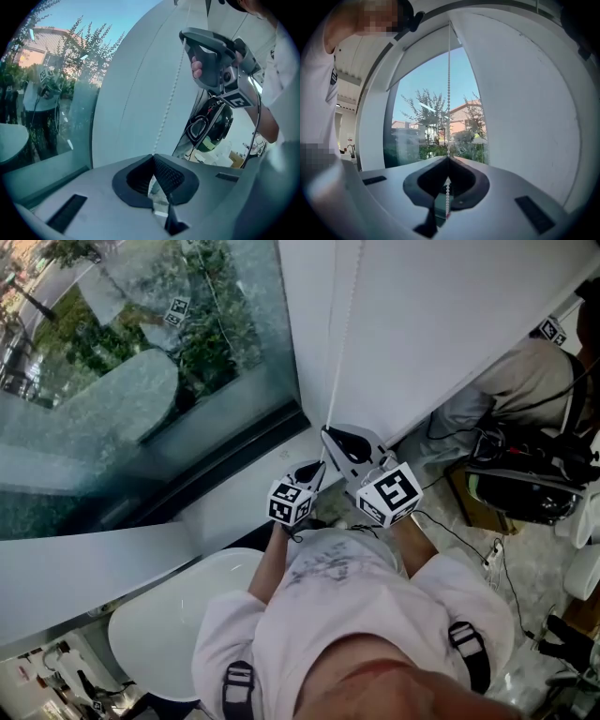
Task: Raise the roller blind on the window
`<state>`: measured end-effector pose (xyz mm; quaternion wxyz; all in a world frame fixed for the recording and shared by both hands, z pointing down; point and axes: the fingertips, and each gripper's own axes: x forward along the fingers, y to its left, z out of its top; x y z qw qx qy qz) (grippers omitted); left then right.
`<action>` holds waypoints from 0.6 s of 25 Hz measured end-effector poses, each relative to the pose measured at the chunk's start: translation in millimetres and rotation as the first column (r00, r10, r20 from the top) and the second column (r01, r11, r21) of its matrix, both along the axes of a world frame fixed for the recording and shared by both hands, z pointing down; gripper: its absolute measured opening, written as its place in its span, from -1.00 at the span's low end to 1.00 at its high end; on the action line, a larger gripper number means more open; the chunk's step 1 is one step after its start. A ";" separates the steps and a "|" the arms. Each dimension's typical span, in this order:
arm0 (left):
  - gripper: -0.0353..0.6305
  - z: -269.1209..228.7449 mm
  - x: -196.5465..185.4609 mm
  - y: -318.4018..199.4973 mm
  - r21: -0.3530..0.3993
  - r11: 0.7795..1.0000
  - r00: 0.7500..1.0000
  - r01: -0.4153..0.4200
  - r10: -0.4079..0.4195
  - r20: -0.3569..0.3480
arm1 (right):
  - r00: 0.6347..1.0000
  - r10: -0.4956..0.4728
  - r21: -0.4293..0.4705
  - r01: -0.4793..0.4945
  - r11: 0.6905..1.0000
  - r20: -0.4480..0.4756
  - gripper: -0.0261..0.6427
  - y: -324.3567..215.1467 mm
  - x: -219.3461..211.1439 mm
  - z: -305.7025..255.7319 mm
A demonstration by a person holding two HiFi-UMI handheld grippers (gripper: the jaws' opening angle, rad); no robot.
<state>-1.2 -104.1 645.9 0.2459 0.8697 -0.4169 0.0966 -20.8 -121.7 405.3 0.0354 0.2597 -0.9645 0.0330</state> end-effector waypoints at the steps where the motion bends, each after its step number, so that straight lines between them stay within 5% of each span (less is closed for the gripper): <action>1: -0.87 3.0 -0.7 0.2 -0.006 1.000 1.000 0.000 0.000 0.001 | 1.000 0.001 -0.004 -0.001 1.000 -0.005 -0.74 -0.5 -0.4 3.0; 7: -0.87 12.1 -1.3 4.0 -0.014 1.000 1.000 -0.009 0.009 0.008 | 1.000 0.000 -0.012 0.000 1.000 -0.010 -0.74 0.7 0.1 13.3; 15: -0.86 -13.4 -7.2 8.0 0.065 0.998 1.000 0.012 -0.013 0.010 | 1.000 -0.008 -0.007 0.008 1.000 -0.007 -0.74 -5.8 3.8 12.8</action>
